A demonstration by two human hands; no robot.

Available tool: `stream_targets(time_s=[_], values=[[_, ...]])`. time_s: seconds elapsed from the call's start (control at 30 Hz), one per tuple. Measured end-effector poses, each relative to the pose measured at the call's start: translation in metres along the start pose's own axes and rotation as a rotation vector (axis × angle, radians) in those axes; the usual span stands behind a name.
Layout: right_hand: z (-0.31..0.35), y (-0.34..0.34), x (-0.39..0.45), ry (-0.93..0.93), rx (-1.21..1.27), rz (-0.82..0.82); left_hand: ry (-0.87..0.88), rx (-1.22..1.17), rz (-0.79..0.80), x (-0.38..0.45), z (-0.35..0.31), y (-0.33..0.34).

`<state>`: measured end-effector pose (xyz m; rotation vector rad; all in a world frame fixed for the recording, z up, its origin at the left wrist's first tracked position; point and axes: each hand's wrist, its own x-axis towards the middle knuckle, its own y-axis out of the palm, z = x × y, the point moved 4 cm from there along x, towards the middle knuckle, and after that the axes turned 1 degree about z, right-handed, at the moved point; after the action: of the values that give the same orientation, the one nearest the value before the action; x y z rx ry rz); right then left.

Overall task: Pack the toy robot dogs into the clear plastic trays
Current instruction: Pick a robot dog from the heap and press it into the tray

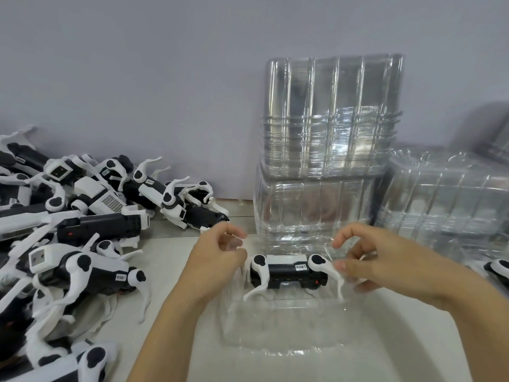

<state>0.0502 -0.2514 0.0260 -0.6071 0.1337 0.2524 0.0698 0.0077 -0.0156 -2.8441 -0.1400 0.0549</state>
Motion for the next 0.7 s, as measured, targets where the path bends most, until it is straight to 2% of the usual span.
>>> stream_targets(time_s=[0.07, 0.13, 0.2, 0.23, 0.3, 0.4, 0.7], values=[[-0.003, 0.001, 0.0, 0.005, 0.045, 0.015, 0.162, 0.261, -0.116, -0.002, -0.018, -0.005], [-0.004, 0.001, 0.002, -0.001, 0.059, 0.01, 0.381, 0.355, -0.167, -0.01, -0.041, -0.002], [-0.005, 0.003, 0.004, -0.008, 0.085, 0.012, 0.568, 0.376, -0.06, -0.021, -0.062, 0.015], [-0.006, 0.004, 0.004, -0.01, 0.113, 0.019, 0.608, 0.408, 0.024, -0.026, -0.067, 0.029], [-0.007, 0.007, 0.004, -0.013, 0.188, 0.054, 0.619, 0.543, 0.158, -0.034, -0.068, 0.057], [-0.009, 0.01, 0.003, -0.029, 0.286, 0.129, 0.605, 0.735, 0.178, -0.037, -0.063, 0.08], [-0.015, 0.009, 0.002, -0.044, 0.43, 0.237, 0.341, 0.451, 0.059, -0.035, -0.059, 0.075]])
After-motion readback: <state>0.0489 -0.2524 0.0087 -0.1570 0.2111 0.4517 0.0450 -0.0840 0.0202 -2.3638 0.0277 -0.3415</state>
